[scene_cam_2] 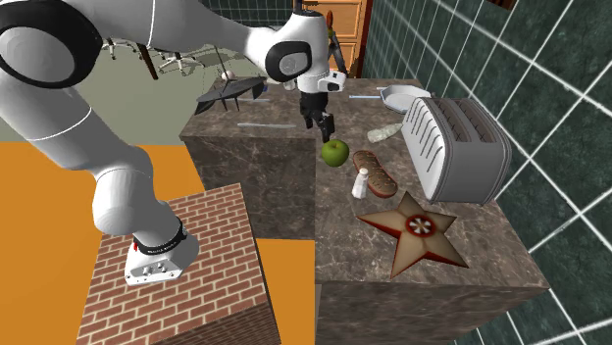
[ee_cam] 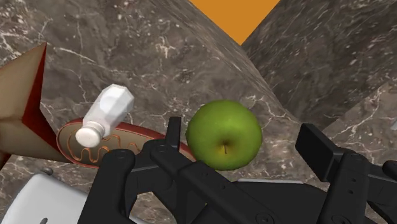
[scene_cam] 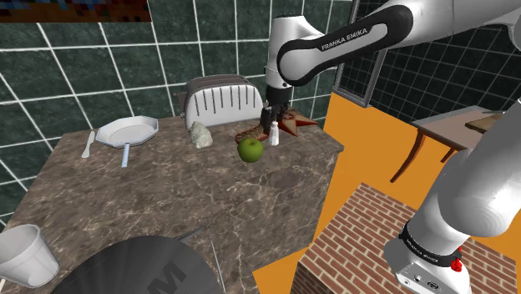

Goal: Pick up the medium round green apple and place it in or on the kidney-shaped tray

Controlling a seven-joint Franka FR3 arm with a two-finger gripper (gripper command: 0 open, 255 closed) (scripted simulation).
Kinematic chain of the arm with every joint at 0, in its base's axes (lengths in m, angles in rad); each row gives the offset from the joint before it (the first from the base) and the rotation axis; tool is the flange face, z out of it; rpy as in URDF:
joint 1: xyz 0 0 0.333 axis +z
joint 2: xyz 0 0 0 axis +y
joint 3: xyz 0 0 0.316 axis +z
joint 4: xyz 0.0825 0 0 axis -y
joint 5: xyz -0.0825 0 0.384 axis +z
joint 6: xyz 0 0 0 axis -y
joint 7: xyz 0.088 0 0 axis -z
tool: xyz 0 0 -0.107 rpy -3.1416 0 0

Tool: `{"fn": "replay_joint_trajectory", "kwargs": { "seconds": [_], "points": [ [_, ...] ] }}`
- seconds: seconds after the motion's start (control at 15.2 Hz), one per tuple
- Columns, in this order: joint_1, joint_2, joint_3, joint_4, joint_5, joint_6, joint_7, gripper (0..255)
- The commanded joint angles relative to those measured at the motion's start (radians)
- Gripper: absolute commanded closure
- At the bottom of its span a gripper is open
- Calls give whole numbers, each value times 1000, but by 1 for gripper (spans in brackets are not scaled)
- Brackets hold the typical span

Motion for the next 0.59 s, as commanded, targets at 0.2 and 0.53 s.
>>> {"fn": "replay_joint_trajectory", "kwargs": {
  "seconds": [0.2,0.53],
  "points": [
    [15,188,22,150,-62,59,43,0],
    [24,274,24,197,-91,104,63,0]
  ]
}}
